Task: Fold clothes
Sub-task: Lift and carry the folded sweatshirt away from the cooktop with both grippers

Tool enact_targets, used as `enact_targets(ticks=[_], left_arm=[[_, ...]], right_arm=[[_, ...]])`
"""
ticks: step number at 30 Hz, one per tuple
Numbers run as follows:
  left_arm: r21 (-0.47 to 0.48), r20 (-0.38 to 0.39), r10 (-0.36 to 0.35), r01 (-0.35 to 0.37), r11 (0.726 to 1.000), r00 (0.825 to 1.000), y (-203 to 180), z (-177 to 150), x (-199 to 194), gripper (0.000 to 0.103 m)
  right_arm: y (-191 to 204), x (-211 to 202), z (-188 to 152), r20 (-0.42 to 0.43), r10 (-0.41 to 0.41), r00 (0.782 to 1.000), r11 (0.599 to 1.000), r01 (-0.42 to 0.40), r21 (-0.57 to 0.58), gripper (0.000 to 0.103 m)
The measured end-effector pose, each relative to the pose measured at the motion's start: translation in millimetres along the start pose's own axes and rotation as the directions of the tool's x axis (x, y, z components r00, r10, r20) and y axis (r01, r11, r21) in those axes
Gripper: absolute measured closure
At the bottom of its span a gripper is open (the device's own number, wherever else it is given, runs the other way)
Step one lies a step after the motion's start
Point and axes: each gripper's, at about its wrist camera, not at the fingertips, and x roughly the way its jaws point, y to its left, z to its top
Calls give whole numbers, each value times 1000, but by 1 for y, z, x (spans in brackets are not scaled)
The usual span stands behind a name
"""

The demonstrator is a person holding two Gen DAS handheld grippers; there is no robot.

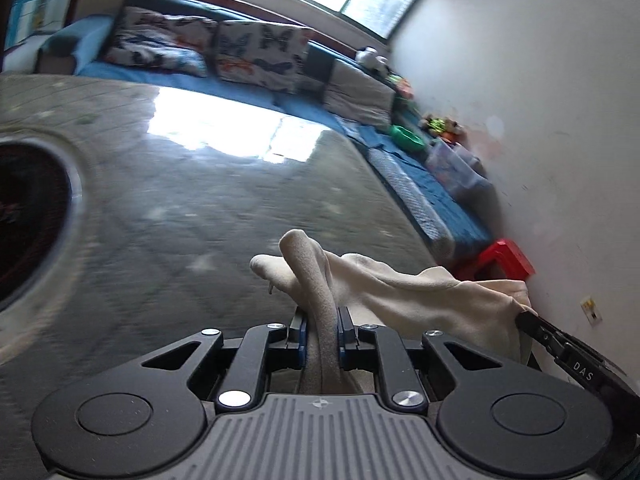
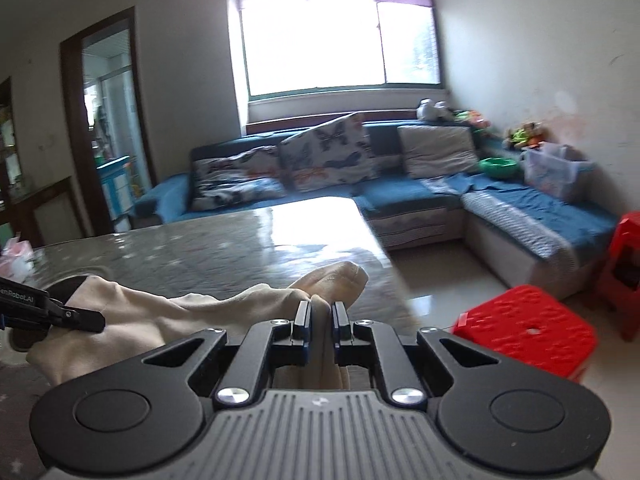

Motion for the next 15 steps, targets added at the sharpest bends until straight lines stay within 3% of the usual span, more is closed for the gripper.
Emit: enact_targets(ticks=[7,15], left_arm=[[44,-40,-33,35,998,999,-29,-1,28,88],[74,-145,14,-4,997,989,-30,-24,55,88]], right_arm=[[-42,-9,-2,-7,-86,996,996,86,14,94],[-70,9,-27,-77,-127,989,990,131,43,94]])
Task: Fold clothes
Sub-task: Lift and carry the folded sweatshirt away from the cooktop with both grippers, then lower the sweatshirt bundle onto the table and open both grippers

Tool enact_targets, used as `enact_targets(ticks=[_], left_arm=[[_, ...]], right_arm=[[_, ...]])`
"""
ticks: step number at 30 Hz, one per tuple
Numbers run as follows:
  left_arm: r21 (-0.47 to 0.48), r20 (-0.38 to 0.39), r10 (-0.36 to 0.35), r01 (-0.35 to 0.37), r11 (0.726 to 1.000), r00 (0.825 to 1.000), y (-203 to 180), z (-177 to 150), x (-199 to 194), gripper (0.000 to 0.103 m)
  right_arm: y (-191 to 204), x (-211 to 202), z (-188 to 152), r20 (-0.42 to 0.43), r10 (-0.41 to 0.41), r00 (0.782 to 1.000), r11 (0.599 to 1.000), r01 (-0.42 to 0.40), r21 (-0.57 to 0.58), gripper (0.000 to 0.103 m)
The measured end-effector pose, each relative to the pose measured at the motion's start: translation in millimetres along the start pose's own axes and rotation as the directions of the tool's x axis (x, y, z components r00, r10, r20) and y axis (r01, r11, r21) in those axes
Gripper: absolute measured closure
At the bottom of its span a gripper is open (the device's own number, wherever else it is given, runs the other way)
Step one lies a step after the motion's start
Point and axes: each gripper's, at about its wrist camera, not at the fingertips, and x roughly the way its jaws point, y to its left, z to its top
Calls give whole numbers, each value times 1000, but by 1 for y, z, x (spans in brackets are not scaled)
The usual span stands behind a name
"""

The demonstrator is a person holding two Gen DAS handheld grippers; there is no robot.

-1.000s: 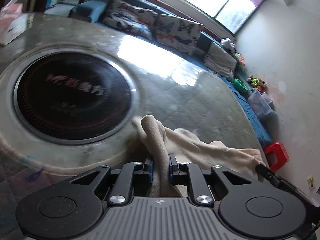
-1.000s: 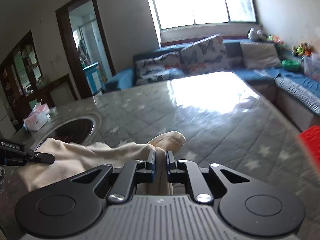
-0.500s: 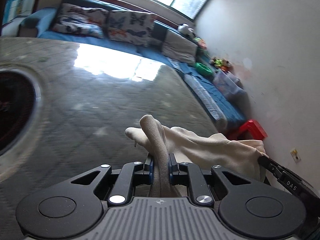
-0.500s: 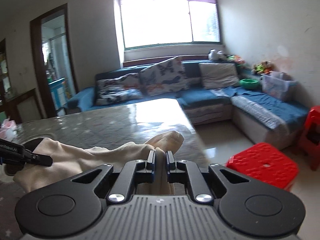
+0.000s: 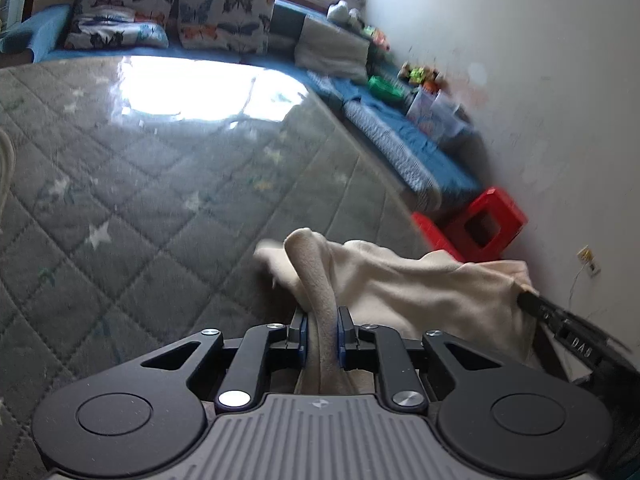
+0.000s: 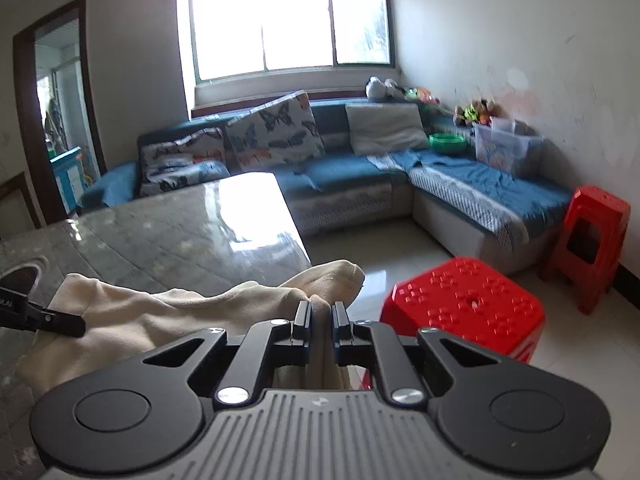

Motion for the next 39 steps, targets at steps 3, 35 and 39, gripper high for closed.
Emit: enact_targets(ticks=[3,35,39], left_arm=[[3,-25,15,-15,1000,1000,4,-6,5,87],[79,5,156,-156,985,988,1,14,18,50],[92,14,170,-171,981,985,0,16,23,49]], right_arm=[[-5,11,-9,-31,-10,999,1000,10,8,94],[40,39,-8,-82,62,995,996,-67,-62,67],[51,53,-8,-97,80,992,994,-87,-66,63]])
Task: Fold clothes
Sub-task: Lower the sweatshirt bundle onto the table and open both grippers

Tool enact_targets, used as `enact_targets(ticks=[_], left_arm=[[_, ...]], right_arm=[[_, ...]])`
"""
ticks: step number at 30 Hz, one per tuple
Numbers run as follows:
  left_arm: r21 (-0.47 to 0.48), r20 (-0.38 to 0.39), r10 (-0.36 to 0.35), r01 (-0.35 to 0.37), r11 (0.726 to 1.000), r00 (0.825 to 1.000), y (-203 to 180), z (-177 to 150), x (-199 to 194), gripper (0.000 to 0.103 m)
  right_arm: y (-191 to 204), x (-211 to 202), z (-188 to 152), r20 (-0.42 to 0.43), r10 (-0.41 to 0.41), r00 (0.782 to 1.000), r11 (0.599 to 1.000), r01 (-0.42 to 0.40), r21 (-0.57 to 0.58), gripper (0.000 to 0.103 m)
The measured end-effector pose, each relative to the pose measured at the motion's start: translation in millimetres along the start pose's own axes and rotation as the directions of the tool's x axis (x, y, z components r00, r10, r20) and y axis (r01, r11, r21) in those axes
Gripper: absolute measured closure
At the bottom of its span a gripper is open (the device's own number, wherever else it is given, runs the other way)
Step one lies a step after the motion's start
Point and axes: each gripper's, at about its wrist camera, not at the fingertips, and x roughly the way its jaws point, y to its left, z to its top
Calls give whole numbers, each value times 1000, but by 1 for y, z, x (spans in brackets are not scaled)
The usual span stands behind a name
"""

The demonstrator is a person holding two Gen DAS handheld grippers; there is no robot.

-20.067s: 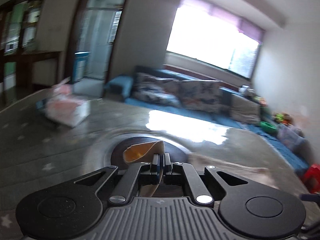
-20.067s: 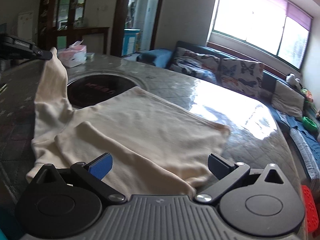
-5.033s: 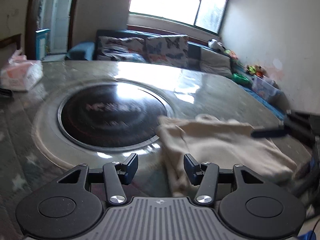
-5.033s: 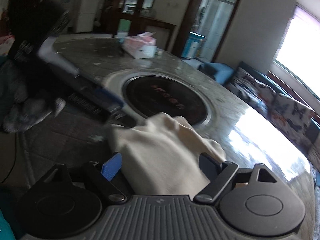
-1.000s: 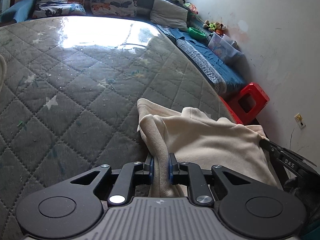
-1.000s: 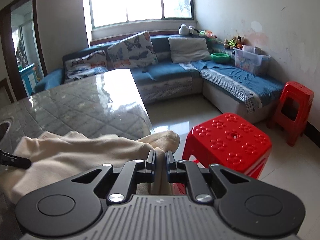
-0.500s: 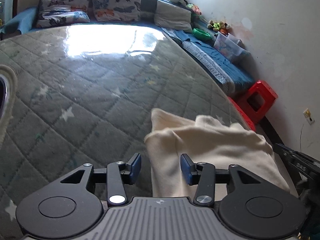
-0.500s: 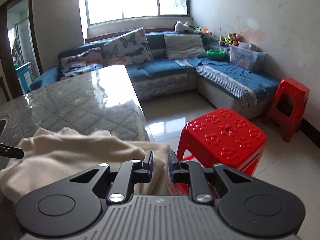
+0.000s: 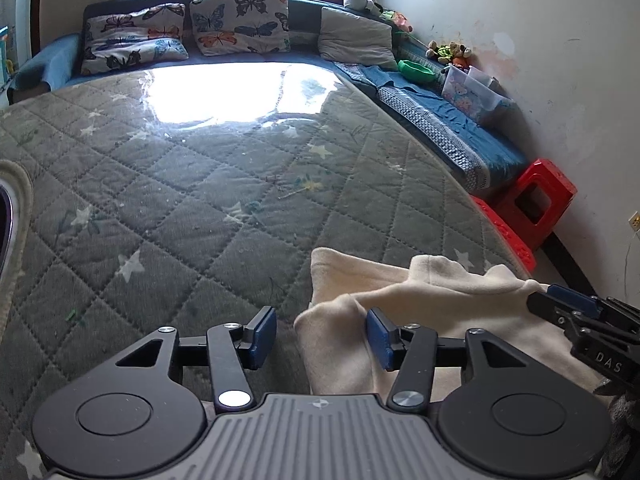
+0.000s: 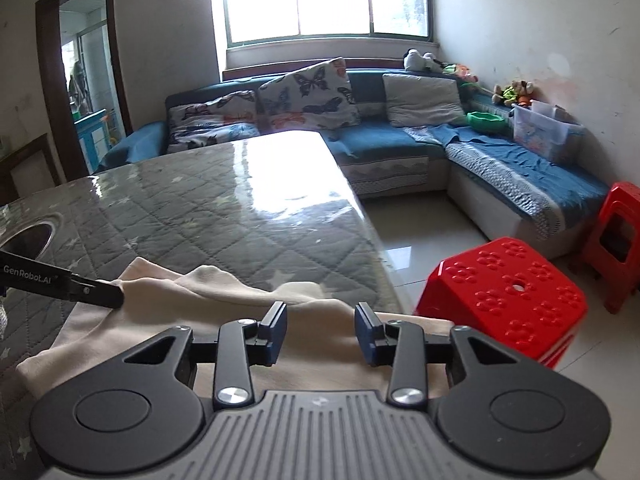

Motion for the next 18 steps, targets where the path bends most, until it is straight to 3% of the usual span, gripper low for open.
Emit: enact_targets(ticks=[7,16,18], left_arm=[[31,10,23,-24,999,1000,-6,1,5,43],[48,22,43,-44,998,999,-12,-3,1,38],[52,32,46,-48,998,998,-12,-5,-3,35]], right_arm=[[0,16,-4,-32,-3,999,1000,3,6,61],[12,-3,-6,-16,9,1000,999,-10,-35,41],[16,-9,-10,-15,19,1000,999,-19,-43,31]])
